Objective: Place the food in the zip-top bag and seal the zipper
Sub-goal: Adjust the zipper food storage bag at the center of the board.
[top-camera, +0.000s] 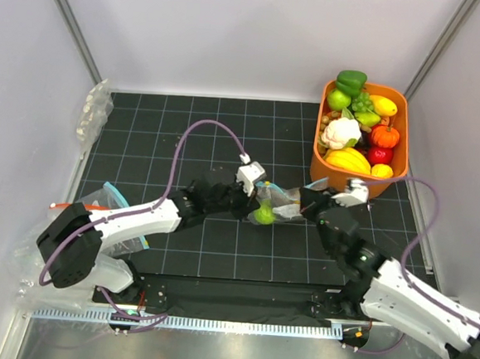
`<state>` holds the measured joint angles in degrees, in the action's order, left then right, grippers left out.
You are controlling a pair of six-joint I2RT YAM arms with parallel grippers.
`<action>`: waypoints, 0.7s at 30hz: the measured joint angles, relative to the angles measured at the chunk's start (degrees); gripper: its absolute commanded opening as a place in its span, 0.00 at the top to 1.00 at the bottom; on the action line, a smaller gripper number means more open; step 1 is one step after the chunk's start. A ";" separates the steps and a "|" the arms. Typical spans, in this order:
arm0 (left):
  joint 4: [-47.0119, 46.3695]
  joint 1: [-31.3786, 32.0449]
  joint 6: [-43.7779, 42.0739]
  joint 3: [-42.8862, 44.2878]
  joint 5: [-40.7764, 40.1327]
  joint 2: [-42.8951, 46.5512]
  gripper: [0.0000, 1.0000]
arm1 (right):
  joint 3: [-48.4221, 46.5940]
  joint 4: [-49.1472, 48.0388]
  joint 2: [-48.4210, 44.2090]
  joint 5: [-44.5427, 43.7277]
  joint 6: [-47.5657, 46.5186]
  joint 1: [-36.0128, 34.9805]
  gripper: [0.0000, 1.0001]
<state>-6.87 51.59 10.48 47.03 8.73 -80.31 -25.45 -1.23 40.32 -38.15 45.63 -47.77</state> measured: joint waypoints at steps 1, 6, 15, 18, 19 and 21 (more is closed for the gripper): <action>-0.50 -1.40 0.92 -0.63 0.42 0.68 1.00 | 0.33 0.33 -2.91 -1.33 0.04 0.07 0.99; -7.50 -5.70 5.25 -1.68 6.27 1.53 1.00 | 5.27 -0.79 -16.00 -2.25 0.15 0.35 0.99; -6.95 -7.08 5.35 -4.48 7.58 3.13 0.56 | 3.28 -1.57 -3.50 -0.13 -3.02 1.11 0.99; -7.41 -6.99 5.33 -5.22 8.04 4.68 0.45 | 3.28 -2.05 -4.52 0.66 -3.69 1.11 0.99; -8.04 -6.91 5.29 -5.88 8.24 5.62 0.43 | 3.28 -2.23 -4.87 0.92 -3.78 1.11 0.99; -8.79 -6.69 5.09 -7.13 8.74 7.76 0.38 | 3.28 -2.49 -5.07 1.51 -4.00 1.11 0.99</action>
<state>-15.66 44.91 15.57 39.90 17.47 -72.55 -22.17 -3.73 35.24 -36.64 41.63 -46.65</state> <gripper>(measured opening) 0.570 0.076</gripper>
